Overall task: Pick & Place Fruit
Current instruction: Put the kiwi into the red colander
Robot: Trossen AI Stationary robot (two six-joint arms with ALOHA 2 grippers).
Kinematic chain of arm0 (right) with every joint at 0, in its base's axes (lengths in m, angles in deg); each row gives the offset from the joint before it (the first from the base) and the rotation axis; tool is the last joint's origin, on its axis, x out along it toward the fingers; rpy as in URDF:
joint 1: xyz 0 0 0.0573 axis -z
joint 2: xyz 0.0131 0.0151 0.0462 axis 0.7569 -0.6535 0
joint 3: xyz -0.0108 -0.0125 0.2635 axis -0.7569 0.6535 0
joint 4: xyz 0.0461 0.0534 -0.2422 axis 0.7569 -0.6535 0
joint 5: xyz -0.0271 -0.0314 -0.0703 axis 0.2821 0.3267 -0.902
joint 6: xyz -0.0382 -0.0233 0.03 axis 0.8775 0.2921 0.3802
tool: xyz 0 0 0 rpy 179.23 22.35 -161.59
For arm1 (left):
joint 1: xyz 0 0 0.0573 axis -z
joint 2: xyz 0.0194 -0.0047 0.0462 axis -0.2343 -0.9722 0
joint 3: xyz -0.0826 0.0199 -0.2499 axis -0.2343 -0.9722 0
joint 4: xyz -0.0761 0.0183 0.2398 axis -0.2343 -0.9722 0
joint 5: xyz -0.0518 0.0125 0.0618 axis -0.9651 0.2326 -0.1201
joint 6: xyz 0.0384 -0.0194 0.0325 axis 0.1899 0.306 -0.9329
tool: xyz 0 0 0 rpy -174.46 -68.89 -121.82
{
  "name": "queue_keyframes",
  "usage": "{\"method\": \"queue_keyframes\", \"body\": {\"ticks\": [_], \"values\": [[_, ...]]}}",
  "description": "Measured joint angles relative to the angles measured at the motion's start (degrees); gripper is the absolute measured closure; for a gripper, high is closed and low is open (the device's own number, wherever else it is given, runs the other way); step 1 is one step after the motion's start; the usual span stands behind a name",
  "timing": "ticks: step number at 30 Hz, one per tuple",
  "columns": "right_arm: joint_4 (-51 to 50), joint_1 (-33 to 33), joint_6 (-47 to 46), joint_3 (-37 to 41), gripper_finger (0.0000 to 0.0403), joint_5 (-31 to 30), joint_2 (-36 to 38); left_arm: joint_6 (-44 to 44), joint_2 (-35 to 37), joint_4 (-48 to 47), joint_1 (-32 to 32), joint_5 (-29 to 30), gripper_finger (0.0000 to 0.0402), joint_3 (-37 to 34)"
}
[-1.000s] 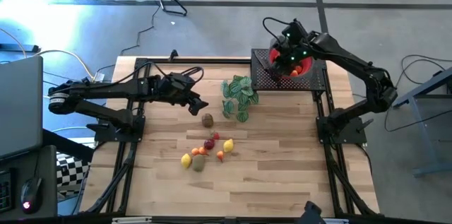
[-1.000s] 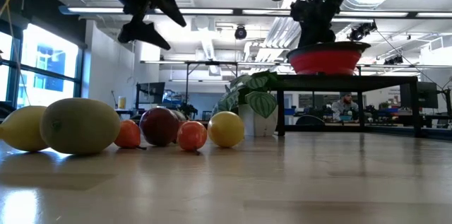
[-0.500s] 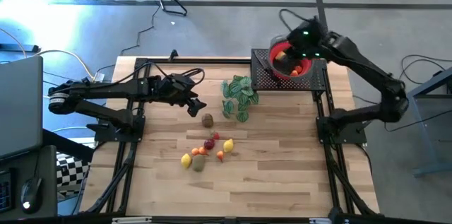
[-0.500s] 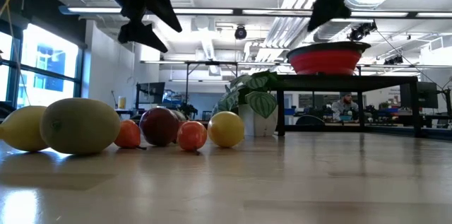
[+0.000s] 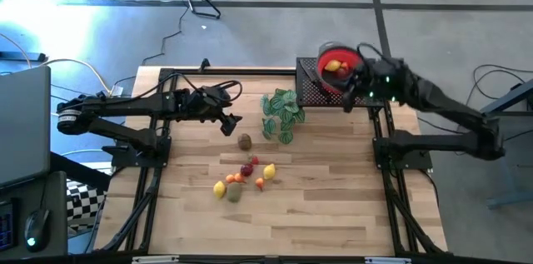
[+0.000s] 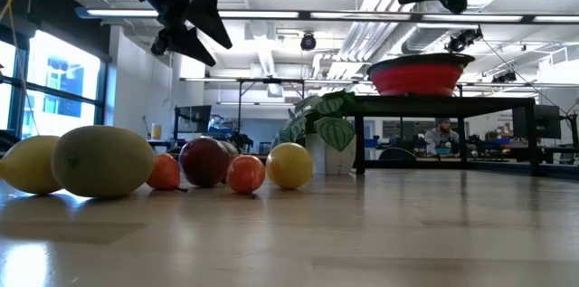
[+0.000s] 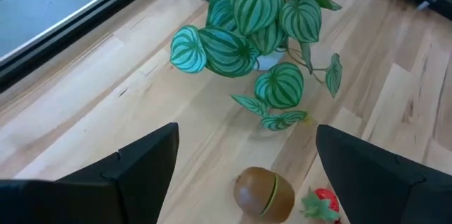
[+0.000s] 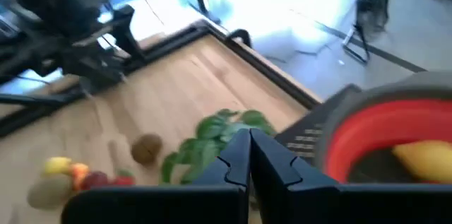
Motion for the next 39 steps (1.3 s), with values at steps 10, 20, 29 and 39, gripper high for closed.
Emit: {"method": "queue_keyframes", "body": {"ticks": [10, 20, 29, 39], "values": [[21.34, -17.12, -8.79, 19.5, 0.0401, -14.28, 6.75, 0.15, 0.0, -0.01, 0.0, 0.01, 0.0073, 0.0], [43.36, -32.03, -8.23, 28.74, 0.0401, -19.58, 5.12, 0.02, 0.0, 5.86, 0.0, 0.01, 0.0073, 0.0], [44.91, -40.55, -4.47, 30.28, 0.0401, -30.85, 4.62, -0.85, -0.02, 5.71, 0.02, -0.01, 0.0073, 0.0], [44.99, -42.37, -3.45, 30.26, 0.0401, -25.44, 4.66, -0.87, -0.02, 5.63, 0.02, -0.24, 0.0073, 0.0]]}}
